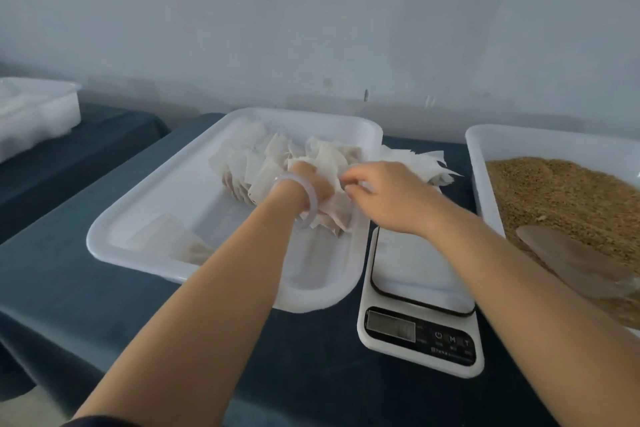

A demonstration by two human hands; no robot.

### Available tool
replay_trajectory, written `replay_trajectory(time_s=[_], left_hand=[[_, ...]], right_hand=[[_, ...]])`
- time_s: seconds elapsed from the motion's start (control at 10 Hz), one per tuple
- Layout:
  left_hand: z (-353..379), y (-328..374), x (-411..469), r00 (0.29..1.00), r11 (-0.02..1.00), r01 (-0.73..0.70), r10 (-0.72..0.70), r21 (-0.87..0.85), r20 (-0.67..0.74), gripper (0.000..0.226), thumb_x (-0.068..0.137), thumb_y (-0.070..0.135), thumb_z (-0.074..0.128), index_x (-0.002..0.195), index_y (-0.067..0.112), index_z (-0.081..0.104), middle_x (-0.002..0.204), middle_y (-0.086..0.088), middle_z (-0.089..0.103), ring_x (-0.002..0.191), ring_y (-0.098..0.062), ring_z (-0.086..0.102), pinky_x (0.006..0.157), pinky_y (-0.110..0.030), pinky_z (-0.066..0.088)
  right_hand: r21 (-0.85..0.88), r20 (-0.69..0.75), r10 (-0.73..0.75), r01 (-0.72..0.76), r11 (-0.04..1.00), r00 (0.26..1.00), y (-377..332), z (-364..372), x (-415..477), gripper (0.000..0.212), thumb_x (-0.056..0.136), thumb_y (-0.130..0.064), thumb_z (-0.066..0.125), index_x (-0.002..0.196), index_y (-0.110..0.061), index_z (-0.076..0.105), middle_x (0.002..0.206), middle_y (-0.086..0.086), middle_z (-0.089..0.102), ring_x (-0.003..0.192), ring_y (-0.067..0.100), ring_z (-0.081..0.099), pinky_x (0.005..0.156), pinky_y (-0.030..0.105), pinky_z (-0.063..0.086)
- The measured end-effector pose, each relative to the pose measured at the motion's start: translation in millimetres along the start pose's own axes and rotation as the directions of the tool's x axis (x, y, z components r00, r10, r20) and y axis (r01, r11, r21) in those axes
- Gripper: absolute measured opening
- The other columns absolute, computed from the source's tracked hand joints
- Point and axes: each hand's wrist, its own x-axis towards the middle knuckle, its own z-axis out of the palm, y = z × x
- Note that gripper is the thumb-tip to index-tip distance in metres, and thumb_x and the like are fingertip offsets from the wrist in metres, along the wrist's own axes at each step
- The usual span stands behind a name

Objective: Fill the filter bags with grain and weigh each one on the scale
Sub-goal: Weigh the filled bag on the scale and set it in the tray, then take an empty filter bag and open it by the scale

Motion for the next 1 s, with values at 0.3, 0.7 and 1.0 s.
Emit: replay_trajectory(time_s=[0.3,0.7,1.0], left_hand=[[0.5,-11.7,9.2,0.995,0.995,0.083,-0.086,0.055,0.057,0.042,0.091,0.015,0.051,0.132,0.010,0.044,0.094,-0.009,0.061,0.098,-0.030,0.058,0.089,-0.036,0.047],[1.8,-12.0,28.8,0.986,0.922,-0.113,0.057,0.371,0.158,0.018,0.095,0.012,0.045,0.097,0.002,0.060,0.107,-0.025,0.063,0.096,-0.032,0.060,0.094,-0.042,0.048],[2.1,2.9,22.9,0.903,0.889,-0.337,0.398,0.311,-0.160,0.032,0.089,0.016,0.055,0.121,0.013,0.049,0.117,-0.006,0.056,0.109,-0.025,0.052,0.085,-0.030,0.039]], right_hand=[[-0.418,0.363,0.289,-0.122,0.900,0.886,-11.9,44.6,55.6,0.062,0.092,-0.038,0.050,0.146,-0.017,0.029,0.148,0.006,0.035,0.143,0.025,0.012,0.114,0.024,0.014],[-0.552,0.257,0.235,-0.057,0.832,0.937,-13.4,47.5,55.2,0.036,0.095,-0.033,0.041,0.124,-0.017,0.053,0.122,0.007,0.060,0.126,0.024,0.044,0.116,0.041,0.003],[0.006,-0.233,0.413,-0.423,0.906,0.881,62.0,13.4,28.4,0.027,0.096,-0.017,0.041,0.113,-0.010,0.060,0.112,0.007,0.063,0.106,0.027,0.056,0.083,0.034,0.045]])
